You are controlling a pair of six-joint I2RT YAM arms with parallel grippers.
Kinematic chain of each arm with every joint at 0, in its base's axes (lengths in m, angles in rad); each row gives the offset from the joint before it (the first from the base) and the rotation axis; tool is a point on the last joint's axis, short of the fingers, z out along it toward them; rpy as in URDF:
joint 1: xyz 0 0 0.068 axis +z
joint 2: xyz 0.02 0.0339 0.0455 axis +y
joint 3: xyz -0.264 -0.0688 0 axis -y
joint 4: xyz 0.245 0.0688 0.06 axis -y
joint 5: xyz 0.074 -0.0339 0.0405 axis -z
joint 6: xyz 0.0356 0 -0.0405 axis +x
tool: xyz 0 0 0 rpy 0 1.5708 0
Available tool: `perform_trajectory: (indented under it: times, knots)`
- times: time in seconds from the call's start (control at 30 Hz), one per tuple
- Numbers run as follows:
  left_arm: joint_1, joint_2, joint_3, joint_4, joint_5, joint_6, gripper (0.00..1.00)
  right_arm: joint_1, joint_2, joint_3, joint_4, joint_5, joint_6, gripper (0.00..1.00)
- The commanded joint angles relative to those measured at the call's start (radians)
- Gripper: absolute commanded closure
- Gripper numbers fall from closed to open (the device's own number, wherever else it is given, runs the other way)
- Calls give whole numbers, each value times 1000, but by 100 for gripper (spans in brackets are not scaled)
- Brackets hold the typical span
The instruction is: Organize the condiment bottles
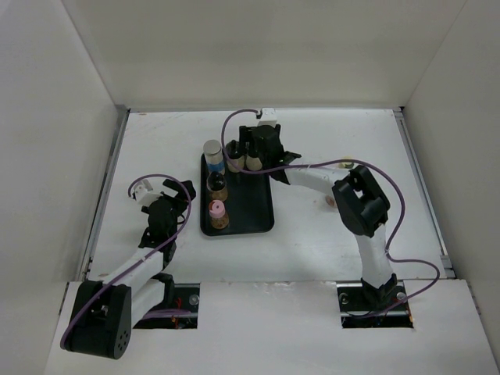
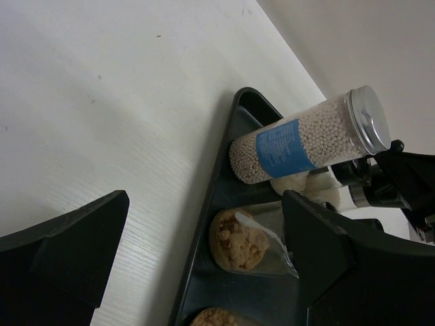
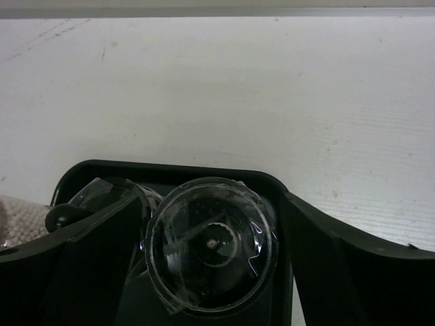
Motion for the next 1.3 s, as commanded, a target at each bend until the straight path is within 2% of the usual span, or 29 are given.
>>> perform_trajectory:
  times: [0.0, 0.13, 0.23, 0.3, 0.4, 0.47, 0.53, 0.67, 0.7, 0.77, 0.97, 1.27]
  knots:
    - [5, -10, 18, 41, 0, 6, 0, 6, -64, 29, 70, -3, 15, 8]
    - [5, -28, 14, 38, -9, 7, 0, 11, -191, -46, 70, 14, 12, 4]
    - [8, -31, 12, 37, -1, 4, 0, 11, -312, -143, 70, 44, 21, 8]
    - [8, -48, 9, 35, -3, 7, 0, 11, -420, -253, 67, 75, 15, 30]
    - [8, -50, 6, 35, -6, 4, 0, -4, -623, -483, 59, 159, 35, 77]
    - [7, -40, 9, 35, 2, -1, 0, -21, -726, -607, 43, 242, 57, 82]
    - [-1, -40, 11, 35, 3, -2, 0, -39, -841, -721, -8, 331, 93, 78]
    - [-7, 1, 20, 46, 5, -4, 0, -76, -1001, -838, -140, 417, 158, 34]
    - [-7, 6, 21, 46, 8, -5, 0, -93, -1018, -849, -172, 428, 165, 25]
    - [-6, -8, 18, 46, 17, -10, 0, -133, -1035, -861, -229, 439, 179, 17]
    - [-4, -20, 14, 41, 12, -10, 0, -219, -1023, -879, -269, 373, 225, 7]
    - [-3, -11, 15, 46, 25, -14, 0, -248, -842, -826, -225, 292, 235, 9]
